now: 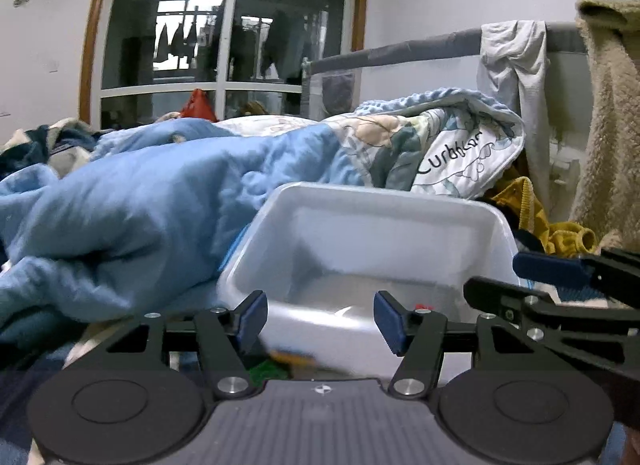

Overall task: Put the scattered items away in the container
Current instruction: 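Grasp a black toy car with the left tool while the right tool grasps another black car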

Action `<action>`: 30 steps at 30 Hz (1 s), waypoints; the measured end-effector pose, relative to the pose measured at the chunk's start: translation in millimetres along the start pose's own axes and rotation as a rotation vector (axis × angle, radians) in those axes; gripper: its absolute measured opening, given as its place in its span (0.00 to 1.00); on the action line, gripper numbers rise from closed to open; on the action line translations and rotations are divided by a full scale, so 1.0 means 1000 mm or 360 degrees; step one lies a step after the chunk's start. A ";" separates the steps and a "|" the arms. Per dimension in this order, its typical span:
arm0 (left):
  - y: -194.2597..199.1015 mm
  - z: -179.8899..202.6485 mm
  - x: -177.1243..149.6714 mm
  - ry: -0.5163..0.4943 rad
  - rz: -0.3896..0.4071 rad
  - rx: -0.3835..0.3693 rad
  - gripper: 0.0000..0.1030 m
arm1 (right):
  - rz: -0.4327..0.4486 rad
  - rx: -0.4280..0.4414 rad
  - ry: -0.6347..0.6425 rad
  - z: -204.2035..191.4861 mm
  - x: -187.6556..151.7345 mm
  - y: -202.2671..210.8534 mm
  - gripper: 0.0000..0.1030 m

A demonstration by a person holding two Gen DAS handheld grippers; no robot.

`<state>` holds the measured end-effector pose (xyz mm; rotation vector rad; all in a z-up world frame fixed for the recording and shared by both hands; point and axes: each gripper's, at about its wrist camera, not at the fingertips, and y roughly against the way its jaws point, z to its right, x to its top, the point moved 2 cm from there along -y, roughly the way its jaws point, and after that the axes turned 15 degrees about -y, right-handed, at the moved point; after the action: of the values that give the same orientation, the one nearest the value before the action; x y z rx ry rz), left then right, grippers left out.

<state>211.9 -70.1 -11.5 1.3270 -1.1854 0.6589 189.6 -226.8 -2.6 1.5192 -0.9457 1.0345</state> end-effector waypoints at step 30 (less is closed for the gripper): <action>0.033 -0.043 -0.103 0.0120 -0.0252 0.0172 0.68 | -0.0319 0.0120 0.0094 -0.048 -0.085 -0.002 0.62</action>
<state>159.7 2.8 -86.3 1.4573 -0.9846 0.6597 157.0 -174.2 -78.2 1.6011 -0.7041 0.9738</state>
